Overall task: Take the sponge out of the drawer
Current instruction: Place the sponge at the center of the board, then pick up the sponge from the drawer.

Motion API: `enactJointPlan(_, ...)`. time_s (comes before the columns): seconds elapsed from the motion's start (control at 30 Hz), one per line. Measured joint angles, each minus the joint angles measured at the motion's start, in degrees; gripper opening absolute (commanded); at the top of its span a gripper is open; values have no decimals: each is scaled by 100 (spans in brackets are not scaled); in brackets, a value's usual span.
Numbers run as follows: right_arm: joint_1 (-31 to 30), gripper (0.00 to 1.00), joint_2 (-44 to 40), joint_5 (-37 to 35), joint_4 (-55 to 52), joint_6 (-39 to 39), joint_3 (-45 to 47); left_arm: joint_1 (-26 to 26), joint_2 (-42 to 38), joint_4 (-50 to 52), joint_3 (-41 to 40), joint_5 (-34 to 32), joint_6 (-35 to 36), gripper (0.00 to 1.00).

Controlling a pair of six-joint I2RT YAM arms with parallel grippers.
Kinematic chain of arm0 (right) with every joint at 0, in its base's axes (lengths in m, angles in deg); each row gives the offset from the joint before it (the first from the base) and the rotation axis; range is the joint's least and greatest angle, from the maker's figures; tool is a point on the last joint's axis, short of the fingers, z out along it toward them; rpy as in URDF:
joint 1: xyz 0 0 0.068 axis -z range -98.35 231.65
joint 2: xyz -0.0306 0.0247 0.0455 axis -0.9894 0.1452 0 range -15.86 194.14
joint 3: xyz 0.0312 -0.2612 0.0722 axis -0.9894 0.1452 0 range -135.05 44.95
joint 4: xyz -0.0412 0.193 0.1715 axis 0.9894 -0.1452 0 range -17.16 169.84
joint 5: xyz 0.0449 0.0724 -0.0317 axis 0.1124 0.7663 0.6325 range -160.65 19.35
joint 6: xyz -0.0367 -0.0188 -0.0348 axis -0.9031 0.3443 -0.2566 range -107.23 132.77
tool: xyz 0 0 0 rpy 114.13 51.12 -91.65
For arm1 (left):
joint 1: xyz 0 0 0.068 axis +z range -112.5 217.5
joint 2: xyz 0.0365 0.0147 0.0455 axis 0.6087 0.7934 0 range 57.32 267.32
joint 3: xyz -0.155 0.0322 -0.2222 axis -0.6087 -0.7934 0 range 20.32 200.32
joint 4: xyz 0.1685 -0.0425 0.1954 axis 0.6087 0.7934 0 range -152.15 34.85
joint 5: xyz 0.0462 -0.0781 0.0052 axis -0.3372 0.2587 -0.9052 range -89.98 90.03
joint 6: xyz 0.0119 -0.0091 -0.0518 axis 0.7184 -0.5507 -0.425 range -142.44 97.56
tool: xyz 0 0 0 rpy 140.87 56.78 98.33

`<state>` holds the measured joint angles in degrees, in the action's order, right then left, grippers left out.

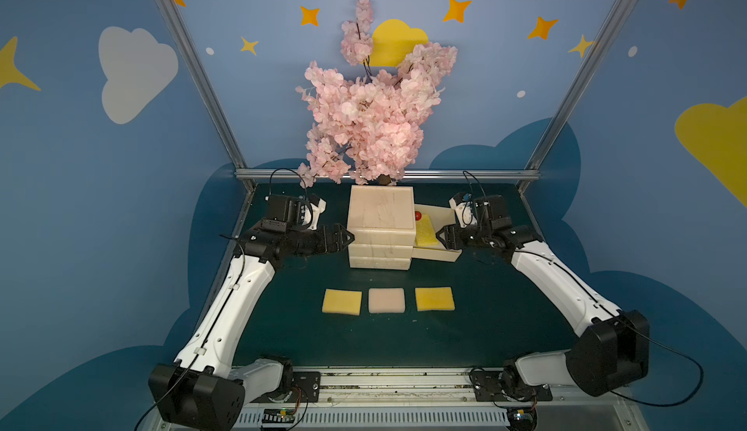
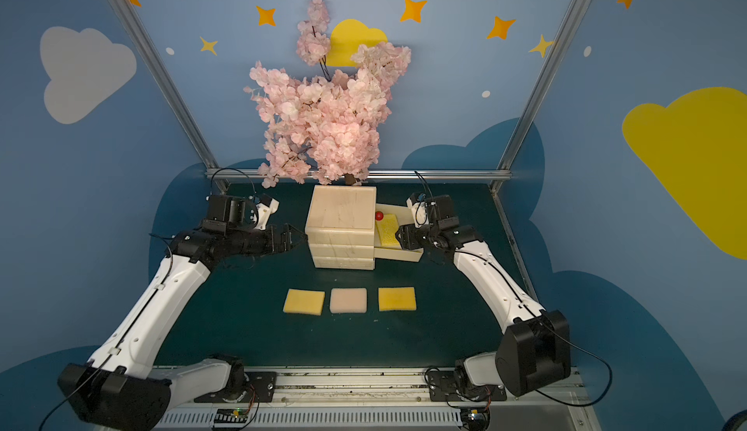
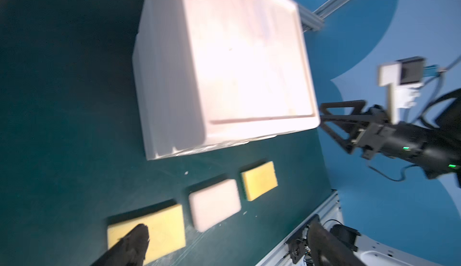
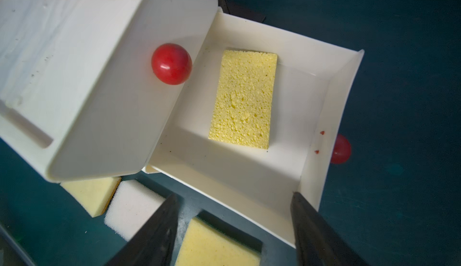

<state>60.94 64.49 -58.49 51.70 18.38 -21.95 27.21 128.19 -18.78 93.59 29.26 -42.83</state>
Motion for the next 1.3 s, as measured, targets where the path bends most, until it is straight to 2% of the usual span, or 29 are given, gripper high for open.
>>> enactJointPlan(0.3, 0, 69, 505, 378, 2, 111, -321, 0, 1290, -216, 1263, 535, 125, 99)
enactJointPlan(0.5, 15, 68, 1078, 490, -214, 278, -715, -37, 1550, -734, 750, 612, 92, 99)
enactJointPlan(0.73, 28, 65, 1672, 546, -686, 321, -1379, -57, 1613, -1060, 597, 546, 190, 99)
enactJointPlan(1.07, 39, 68, 2240, 549, -1012, 387, -1753, -57, 1613, -1084, 238, -186, 219, 100)
enactJointPlan(1.3, 94, 70, 2796, 374, -1335, 511, -2328, -76, 1613, -1113, 201, -280, 216, 99)
